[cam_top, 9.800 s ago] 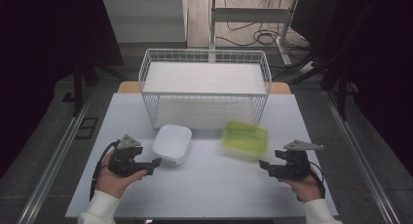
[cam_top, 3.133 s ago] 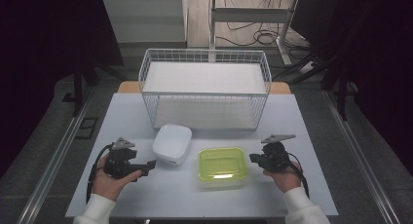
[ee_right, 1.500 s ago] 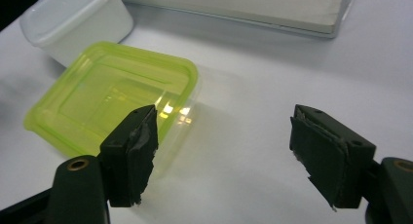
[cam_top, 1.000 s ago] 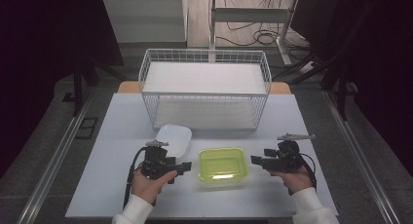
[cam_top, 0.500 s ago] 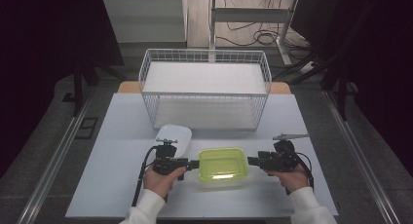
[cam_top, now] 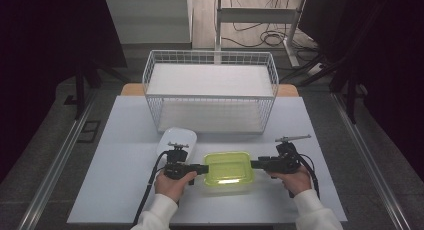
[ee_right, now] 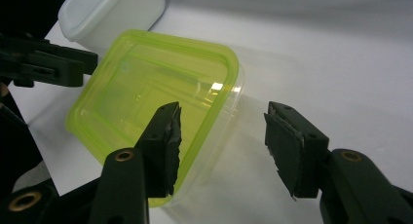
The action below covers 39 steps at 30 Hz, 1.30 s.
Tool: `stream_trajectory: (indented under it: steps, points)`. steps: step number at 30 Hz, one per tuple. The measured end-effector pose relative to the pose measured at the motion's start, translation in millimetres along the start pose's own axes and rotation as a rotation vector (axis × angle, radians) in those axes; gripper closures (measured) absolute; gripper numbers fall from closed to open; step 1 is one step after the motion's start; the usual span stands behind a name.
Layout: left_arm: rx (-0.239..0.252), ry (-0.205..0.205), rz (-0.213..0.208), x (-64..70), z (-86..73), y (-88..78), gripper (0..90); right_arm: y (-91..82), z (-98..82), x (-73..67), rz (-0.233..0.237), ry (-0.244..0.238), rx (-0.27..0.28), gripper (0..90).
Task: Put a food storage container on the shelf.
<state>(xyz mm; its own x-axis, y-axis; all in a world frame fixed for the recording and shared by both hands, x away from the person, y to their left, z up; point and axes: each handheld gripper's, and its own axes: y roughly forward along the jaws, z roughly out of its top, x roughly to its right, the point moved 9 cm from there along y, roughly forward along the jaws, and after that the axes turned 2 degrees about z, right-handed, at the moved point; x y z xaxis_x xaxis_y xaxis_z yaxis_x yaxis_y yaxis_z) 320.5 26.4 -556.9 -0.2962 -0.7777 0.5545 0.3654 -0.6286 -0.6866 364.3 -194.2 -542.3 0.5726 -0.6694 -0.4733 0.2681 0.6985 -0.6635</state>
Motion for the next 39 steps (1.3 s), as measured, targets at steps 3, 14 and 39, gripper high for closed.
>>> stream_trajectory:
  steps: [3,14,39]
  points:
    - [-0.003,-0.010,-0.004,-1.0,-0.8,1.6,59.1,4.1,-0.7,1.3,0.004,0.018,-0.012,49.4]
    - [-0.023,-0.059,-0.058,-2.9,-3.1,9.7,67.1,16.1,-7.0,-4.3,0.084,0.086,-0.060,61.0]
    - [0.068,-0.015,-0.134,18.9,3.7,-16.3,79.7,-10.1,-1.2,-29.1,0.125,0.065,0.049,78.7]
